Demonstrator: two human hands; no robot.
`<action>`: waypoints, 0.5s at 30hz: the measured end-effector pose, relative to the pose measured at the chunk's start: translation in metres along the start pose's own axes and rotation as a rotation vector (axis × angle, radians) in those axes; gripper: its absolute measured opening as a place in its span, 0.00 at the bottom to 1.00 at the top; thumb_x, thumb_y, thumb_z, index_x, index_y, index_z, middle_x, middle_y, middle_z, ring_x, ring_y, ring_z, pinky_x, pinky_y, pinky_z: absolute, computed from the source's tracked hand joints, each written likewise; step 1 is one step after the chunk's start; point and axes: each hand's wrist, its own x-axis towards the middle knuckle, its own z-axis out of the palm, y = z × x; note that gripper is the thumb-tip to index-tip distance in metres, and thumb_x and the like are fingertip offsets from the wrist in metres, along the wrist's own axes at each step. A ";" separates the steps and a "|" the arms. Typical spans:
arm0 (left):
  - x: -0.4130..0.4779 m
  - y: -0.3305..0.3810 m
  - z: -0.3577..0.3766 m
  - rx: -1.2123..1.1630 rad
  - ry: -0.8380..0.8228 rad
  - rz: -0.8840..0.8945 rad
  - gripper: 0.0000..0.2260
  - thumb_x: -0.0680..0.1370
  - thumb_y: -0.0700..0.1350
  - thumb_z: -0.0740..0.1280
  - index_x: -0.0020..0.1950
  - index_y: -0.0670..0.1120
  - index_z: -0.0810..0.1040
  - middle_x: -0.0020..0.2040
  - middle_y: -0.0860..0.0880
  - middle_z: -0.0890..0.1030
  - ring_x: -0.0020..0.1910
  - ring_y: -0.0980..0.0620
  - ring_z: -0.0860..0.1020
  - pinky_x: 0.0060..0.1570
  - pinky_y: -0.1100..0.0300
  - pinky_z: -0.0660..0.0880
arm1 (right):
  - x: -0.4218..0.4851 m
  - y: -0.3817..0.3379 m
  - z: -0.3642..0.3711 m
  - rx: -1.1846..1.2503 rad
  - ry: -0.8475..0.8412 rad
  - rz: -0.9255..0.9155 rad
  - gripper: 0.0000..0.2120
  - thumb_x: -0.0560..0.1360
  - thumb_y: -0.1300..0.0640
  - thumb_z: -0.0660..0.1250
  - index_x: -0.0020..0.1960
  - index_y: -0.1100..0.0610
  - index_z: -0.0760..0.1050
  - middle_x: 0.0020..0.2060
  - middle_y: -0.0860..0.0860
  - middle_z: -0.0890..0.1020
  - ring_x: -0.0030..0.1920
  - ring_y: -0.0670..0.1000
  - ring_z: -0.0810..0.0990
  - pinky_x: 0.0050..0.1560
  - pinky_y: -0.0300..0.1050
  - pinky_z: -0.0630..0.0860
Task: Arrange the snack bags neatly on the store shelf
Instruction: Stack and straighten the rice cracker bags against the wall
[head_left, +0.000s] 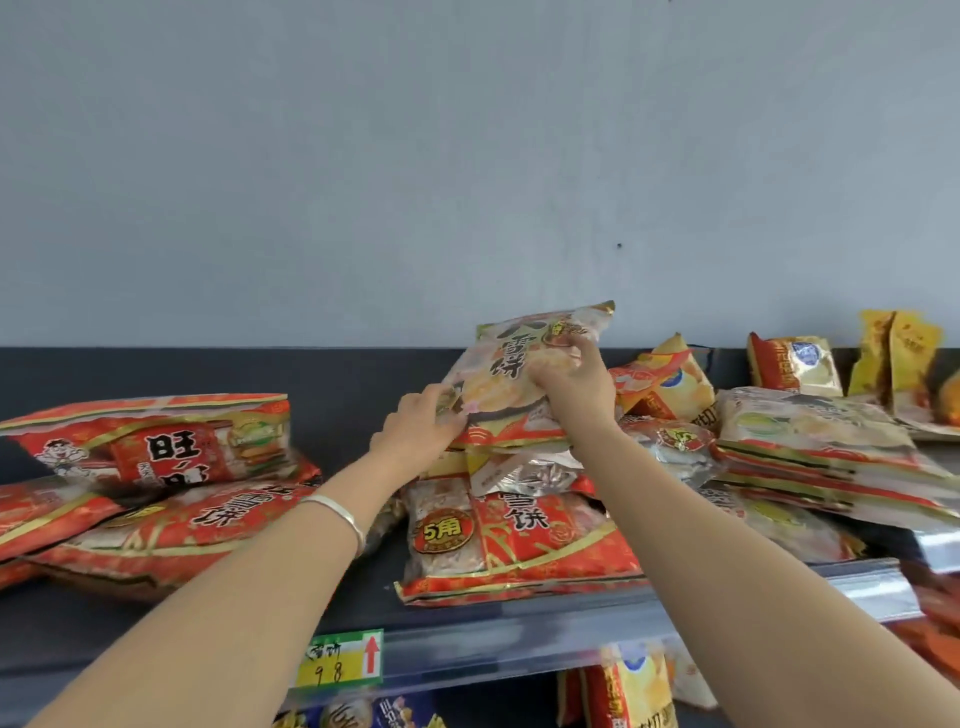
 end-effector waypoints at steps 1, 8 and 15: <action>0.002 0.009 0.008 0.081 -0.008 0.022 0.25 0.76 0.63 0.56 0.72 0.57 0.61 0.70 0.48 0.67 0.66 0.43 0.69 0.62 0.45 0.68 | 0.004 0.004 -0.004 -0.012 0.056 0.034 0.29 0.75 0.56 0.65 0.74 0.45 0.61 0.63 0.58 0.70 0.44 0.54 0.77 0.43 0.48 0.77; 0.004 0.037 0.051 0.232 -0.297 0.186 0.26 0.81 0.59 0.50 0.77 0.54 0.51 0.78 0.48 0.52 0.76 0.47 0.54 0.74 0.50 0.54 | 0.004 0.036 -0.019 -0.753 -0.092 0.111 0.28 0.75 0.51 0.56 0.74 0.52 0.59 0.77 0.58 0.37 0.76 0.64 0.38 0.73 0.64 0.43; 0.001 0.037 0.035 0.161 -0.208 0.170 0.22 0.80 0.57 0.54 0.74 0.55 0.62 0.73 0.51 0.66 0.70 0.48 0.67 0.68 0.46 0.65 | 0.004 0.023 -0.024 -1.097 -0.132 -0.293 0.17 0.77 0.52 0.56 0.62 0.54 0.75 0.73 0.57 0.64 0.75 0.62 0.56 0.73 0.65 0.45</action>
